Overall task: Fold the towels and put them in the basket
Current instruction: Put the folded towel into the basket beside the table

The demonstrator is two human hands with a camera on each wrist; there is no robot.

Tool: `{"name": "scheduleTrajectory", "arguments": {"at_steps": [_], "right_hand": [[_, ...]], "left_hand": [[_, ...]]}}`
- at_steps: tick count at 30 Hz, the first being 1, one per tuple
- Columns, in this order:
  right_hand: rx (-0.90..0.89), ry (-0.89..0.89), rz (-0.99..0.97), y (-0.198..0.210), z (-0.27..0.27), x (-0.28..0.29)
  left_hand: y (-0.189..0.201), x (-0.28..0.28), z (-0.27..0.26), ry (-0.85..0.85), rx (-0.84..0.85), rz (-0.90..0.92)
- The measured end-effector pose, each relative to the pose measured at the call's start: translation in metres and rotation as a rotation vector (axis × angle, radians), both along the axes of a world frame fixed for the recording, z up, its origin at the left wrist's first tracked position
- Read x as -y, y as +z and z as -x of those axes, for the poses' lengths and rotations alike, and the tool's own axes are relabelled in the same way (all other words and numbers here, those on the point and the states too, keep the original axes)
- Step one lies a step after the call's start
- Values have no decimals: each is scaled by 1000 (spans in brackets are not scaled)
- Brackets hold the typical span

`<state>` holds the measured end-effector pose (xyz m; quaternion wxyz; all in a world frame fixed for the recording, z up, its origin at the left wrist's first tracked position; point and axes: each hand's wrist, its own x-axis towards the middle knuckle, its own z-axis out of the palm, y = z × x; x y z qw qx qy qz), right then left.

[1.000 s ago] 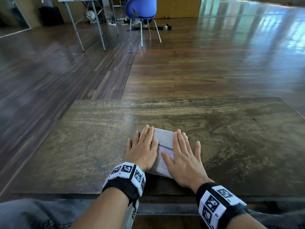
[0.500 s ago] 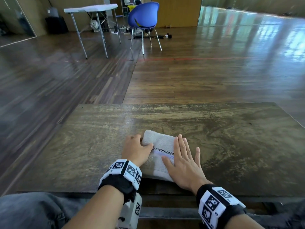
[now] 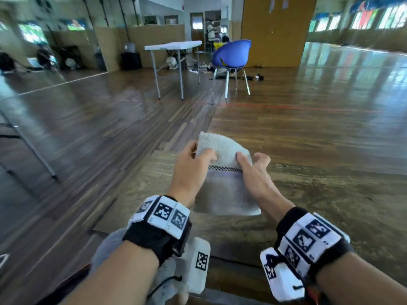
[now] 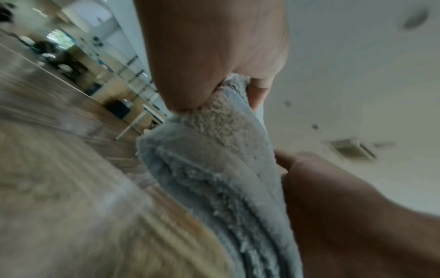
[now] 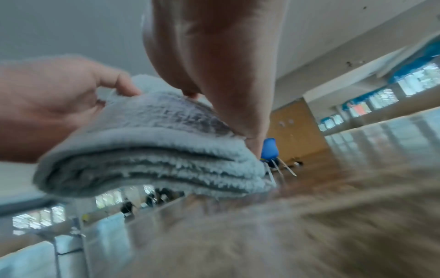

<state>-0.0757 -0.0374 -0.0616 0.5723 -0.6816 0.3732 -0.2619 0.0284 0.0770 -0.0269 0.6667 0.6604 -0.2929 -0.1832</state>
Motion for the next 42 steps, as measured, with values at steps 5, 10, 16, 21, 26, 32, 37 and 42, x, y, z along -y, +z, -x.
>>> {"name": "scheduleTrajectory", "arguments": {"at_steps": [5, 10, 16, 21, 26, 32, 37, 42], "right_hand": [[11, 170, -55, 78, -58, -53], [107, 372, -26, 127, -122, -143], [79, 604, 10, 105, -193, -264], [-81, 748, -33, 12, -242, -336], [-298, 791, -121, -106, -264, -367], [-503, 809, 2, -220, -260, -359], [-696, 983, -74, -277, -260, -345], [-847, 1007, -104, -296, -268, -339]], "left_hand": [[55, -93, -36, 106, -90, 152], [83, -208, -67, 280, -184, 251], [40, -335, -112, 599, -152, 198], [-47, -406, -144, 859, -223, 15], [-163, -438, -165, 945, -368, -240], [-279, -431, -161, 851, -347, -593], [-349, -407, -168, 677, -559, -739], [-390, -393, -178, 494, -619, -819]]}}
